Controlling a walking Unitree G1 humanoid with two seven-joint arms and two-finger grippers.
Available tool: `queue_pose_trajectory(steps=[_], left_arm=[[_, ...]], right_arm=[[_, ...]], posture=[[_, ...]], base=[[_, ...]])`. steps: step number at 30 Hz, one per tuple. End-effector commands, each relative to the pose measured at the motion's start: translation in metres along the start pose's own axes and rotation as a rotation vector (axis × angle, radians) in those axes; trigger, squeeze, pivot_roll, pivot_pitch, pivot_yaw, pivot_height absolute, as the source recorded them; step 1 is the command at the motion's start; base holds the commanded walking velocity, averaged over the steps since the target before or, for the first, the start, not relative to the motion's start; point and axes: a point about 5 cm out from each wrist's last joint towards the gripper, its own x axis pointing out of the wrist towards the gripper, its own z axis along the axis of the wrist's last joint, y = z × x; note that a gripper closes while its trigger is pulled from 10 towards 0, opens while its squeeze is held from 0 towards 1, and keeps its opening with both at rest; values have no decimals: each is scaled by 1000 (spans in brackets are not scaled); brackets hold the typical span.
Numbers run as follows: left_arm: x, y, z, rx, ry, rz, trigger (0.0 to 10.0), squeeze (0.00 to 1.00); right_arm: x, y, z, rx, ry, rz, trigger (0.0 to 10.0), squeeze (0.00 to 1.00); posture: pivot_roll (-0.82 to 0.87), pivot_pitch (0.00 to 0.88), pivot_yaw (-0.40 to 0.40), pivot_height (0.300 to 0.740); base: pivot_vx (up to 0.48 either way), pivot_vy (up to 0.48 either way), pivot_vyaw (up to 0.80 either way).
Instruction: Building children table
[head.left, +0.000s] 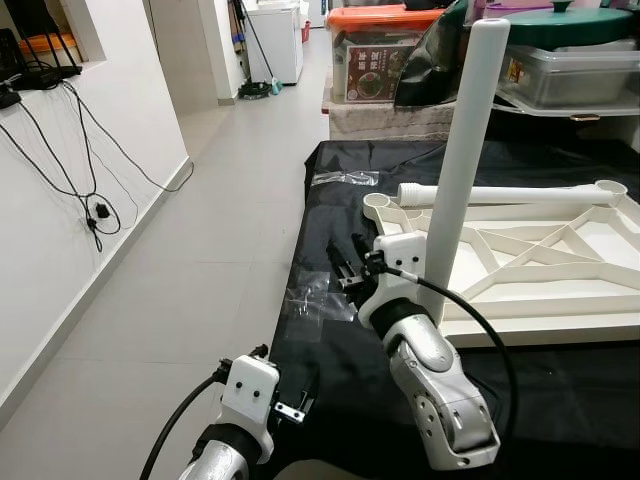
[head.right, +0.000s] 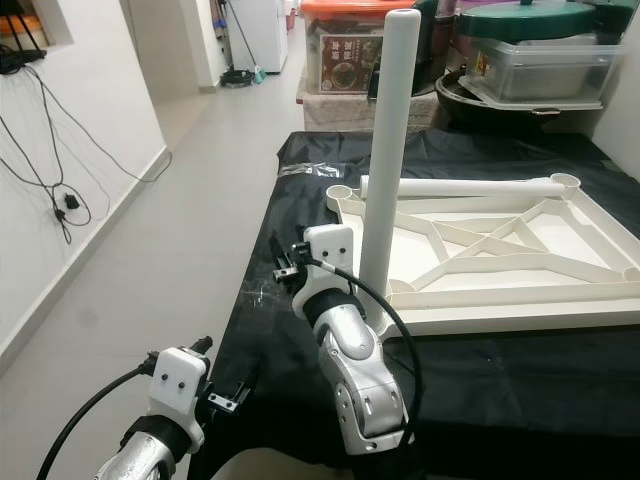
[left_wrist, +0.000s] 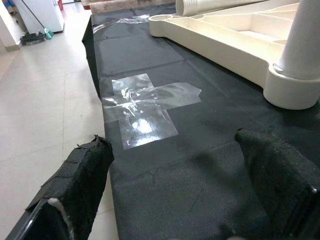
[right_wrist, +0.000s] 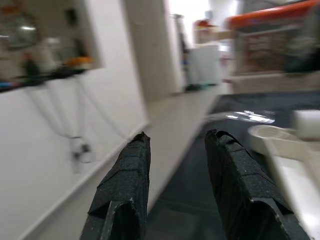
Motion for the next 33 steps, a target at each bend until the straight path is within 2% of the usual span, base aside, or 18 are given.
queue_pose_trajectory(steps=[1,3,4,9,10,16,17,18,21,28,33], left_arm=[[0,-1,-3,-1,17,1,10000,0],[0,-2,-3,-3,18,0,10000,0],[0,-2,-3,-4,18,0,10000,0],[0,-2,-3,-6,18,-1,10000,0],[0,-2,-2,-8,18,0,10000,0],[0,-2,-2,-8,18,0,10000,0],[0,-3,-2,-10,19,0,10000,0],[0,-3,-2,-10,19,0,10000,0],[0,-2,-2,-11,19,0,10000,0],[0,-2,-2,-10,20,-1,10000,0],[0,-1,-2,-12,21,1,10000,0]], right_arm=[[2,-4,-2,-34,7,-74,10000,0],[5,-13,0,-84,1,-187,10000,0],[6,-16,-1,-79,7,-221,10000,0],[7,-23,-3,-70,24,-298,10000,0],[7,-28,-3,-91,38,-353,10000,0],[4,-35,-2,-127,44,-422,10000,0],[-2,-51,-2,-204,74,-547,10000,0],[-2,-51,-2,-204,74,-547,10000,0],[-13,-72,-2,-320,141,-725,10000,0],[-28,-83,-3,-355,172,-806,10000,0],[-39,-97,-8,-420,227,-843,10000,0]], posture=[[-45,7,16,740],[-46,7,15,740],[-46,7,15,740],[-48,8,16,740],[-48,8,16,740],[-48,8,16,740],[-55,15,21,740],[-55,15,21,740],[-60,16,24,740],[-60,16,24,740],[-61,20,27,740]], base=[[0,0,0],[0,0,0],[0,0,0],[0,0,0],[0,0,0],[0,0,0],[0,0,0],[0,0,0],[0,0,0],[0,0,0],[0,0,0]])
